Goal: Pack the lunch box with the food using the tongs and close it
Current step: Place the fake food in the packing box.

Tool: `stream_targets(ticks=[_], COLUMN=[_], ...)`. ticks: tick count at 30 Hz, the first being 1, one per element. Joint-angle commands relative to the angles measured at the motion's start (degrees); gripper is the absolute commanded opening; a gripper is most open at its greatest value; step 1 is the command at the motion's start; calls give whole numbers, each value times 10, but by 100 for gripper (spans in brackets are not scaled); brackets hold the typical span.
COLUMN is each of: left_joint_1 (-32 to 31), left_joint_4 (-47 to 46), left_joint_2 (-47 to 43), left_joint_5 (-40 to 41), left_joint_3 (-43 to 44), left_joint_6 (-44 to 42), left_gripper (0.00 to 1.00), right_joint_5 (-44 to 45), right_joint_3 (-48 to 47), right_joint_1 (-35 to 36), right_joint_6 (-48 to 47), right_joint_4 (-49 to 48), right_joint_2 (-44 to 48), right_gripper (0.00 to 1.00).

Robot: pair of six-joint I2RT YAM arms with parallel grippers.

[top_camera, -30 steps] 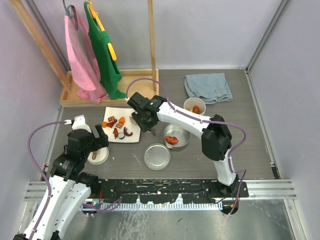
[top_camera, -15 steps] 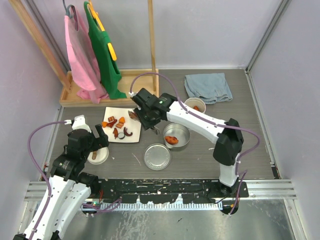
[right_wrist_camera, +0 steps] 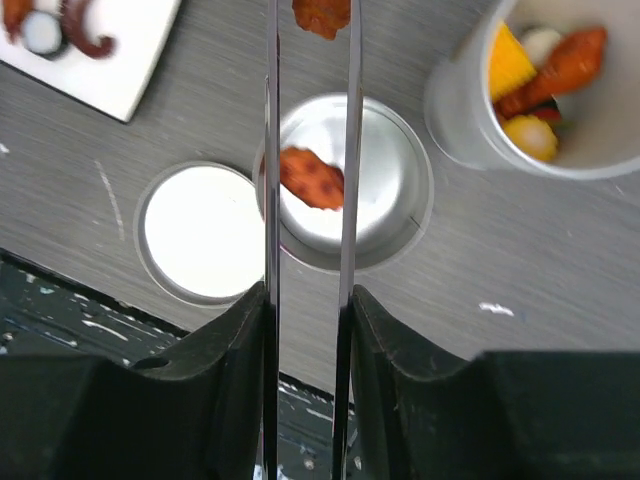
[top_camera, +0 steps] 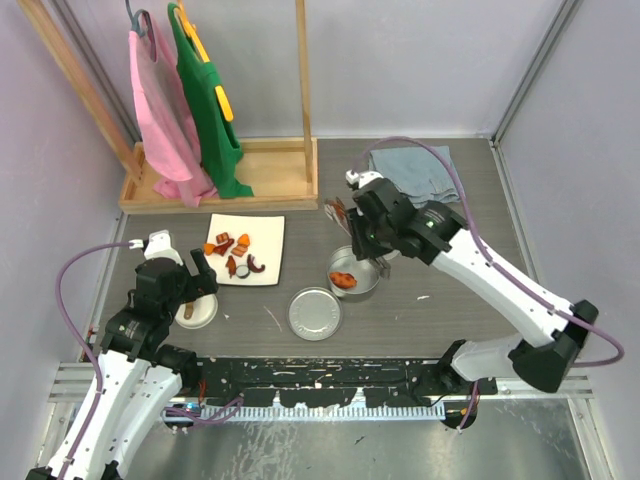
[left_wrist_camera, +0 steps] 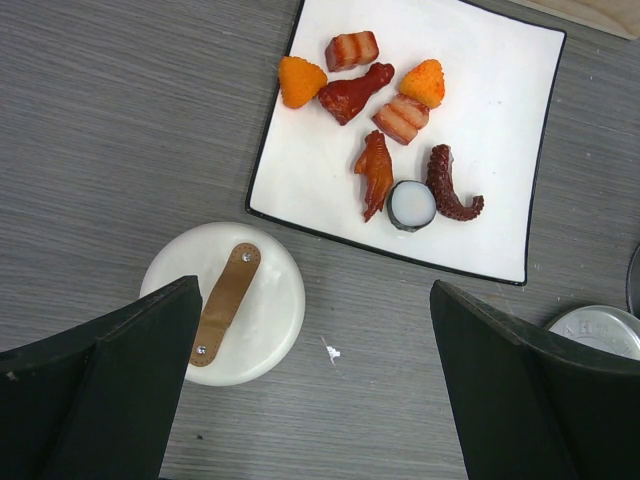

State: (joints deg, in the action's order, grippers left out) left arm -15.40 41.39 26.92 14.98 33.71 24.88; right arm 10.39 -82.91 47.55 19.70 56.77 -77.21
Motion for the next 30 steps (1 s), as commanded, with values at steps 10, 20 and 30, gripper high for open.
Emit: stream_targets(ticks=[10,20,30], left_joint_1=[3,3,2], left_joint_4=[-19,-18,-18], left_joint_2=[0,-1,3], left_joint_5=[-2,0,0], left_joint_3=[10,9,10], left_joint_6=[2,2,3], left_gripper=[98,98,98], right_joint_5=[-17,-53,-57], right_joint_3=[123,166,195], right_joint_1=[-14,-13,-13], right_joint_6=[37,21,19], right_joint_4=[74,76,42], right_joint_2=[116,98,74], right_gripper=[39,39,40])
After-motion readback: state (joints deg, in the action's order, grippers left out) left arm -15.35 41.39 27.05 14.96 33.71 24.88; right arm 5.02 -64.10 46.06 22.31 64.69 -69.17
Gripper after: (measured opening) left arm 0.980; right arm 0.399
